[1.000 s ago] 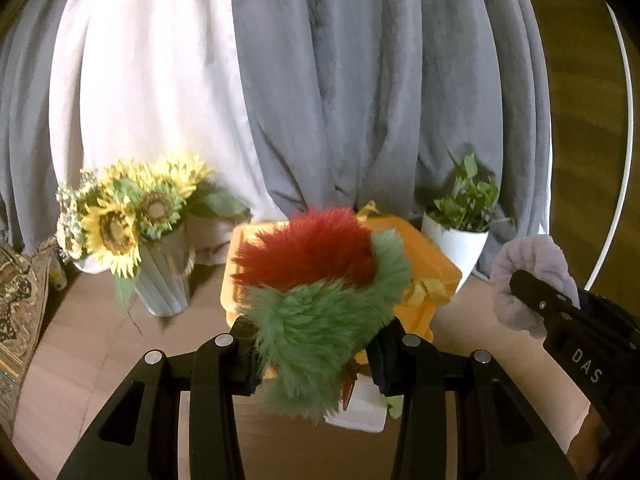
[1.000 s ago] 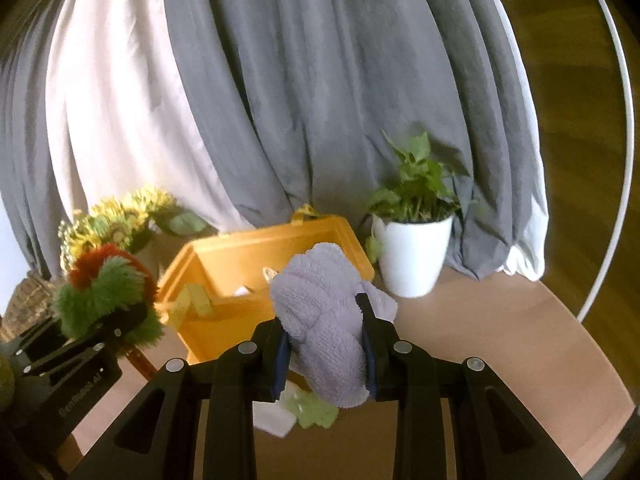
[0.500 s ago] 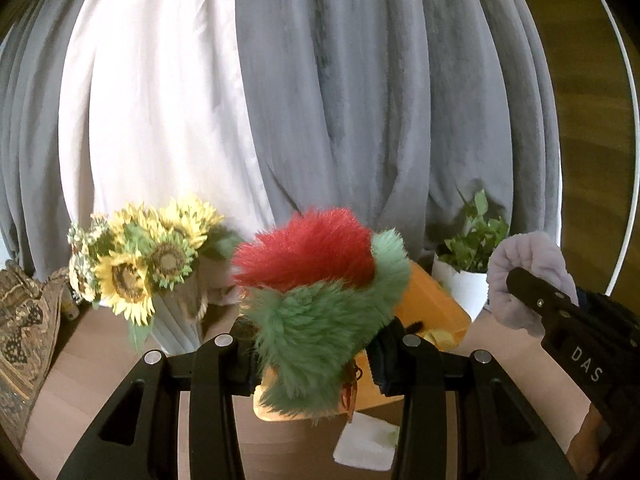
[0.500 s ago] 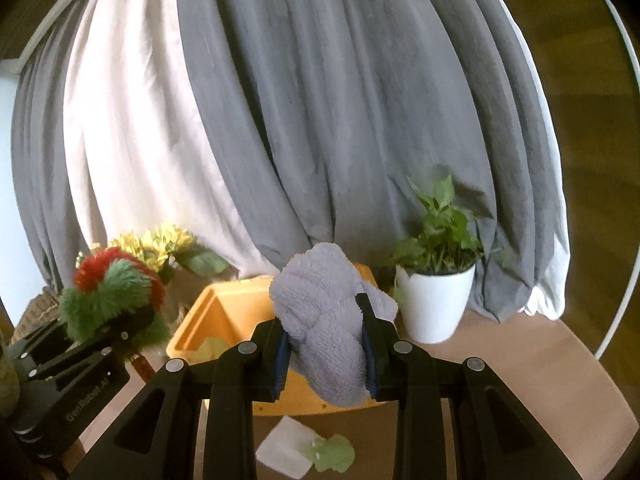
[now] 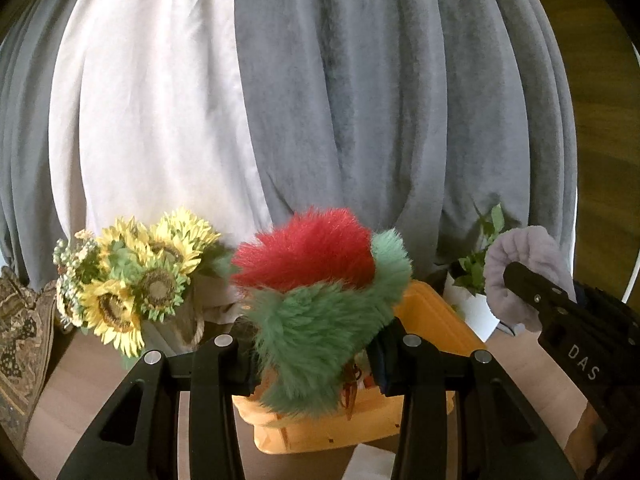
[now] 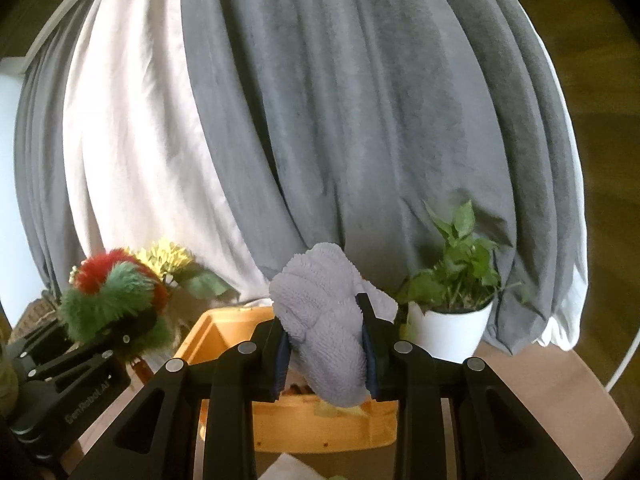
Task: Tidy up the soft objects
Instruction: 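Carry the fluffy plush with the left tool while the right tool carries the towel to the crate, then open both tools over the crate to drop the plush and the towel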
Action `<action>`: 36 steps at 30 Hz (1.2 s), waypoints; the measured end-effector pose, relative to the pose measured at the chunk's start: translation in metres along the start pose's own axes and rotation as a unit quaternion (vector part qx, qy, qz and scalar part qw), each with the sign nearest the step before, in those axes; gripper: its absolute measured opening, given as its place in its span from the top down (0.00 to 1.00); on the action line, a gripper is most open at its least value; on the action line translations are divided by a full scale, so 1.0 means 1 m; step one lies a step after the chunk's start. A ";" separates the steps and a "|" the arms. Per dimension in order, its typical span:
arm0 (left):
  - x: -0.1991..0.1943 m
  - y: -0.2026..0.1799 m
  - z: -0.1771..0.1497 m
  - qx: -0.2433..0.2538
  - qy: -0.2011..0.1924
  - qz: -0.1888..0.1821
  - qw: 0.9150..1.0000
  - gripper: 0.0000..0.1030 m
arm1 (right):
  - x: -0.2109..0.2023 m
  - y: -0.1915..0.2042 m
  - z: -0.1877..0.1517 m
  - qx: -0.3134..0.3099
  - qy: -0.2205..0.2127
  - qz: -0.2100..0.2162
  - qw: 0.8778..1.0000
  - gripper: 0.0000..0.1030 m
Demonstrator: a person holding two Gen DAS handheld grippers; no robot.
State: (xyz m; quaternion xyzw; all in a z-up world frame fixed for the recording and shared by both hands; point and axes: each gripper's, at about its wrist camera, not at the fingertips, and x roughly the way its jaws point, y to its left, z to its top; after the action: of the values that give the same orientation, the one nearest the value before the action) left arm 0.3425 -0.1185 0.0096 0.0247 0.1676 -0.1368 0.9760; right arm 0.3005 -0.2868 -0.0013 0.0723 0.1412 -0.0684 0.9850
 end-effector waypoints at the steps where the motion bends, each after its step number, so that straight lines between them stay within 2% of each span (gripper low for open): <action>1: 0.004 0.000 0.001 0.002 0.000 0.002 1.000 0.60 | 0.004 0.000 0.001 -0.001 0.001 0.001 1.000 0.70; 16: 0.067 0.000 0.005 0.013 0.026 0.013 0.999 0.60 | 0.066 0.000 0.005 -0.008 0.036 0.008 0.999 0.70; 36: 0.154 0.003 -0.022 0.017 0.123 -0.004 0.992 0.58 | 0.150 -0.007 -0.021 -0.003 0.127 0.027 0.991 0.68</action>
State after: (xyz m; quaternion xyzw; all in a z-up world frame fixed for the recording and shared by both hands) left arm 0.4754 -0.1531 -0.0627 0.0574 0.2841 -0.1398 0.9468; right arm 0.4363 -0.3073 -0.0656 0.0812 0.2638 -0.0316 0.9606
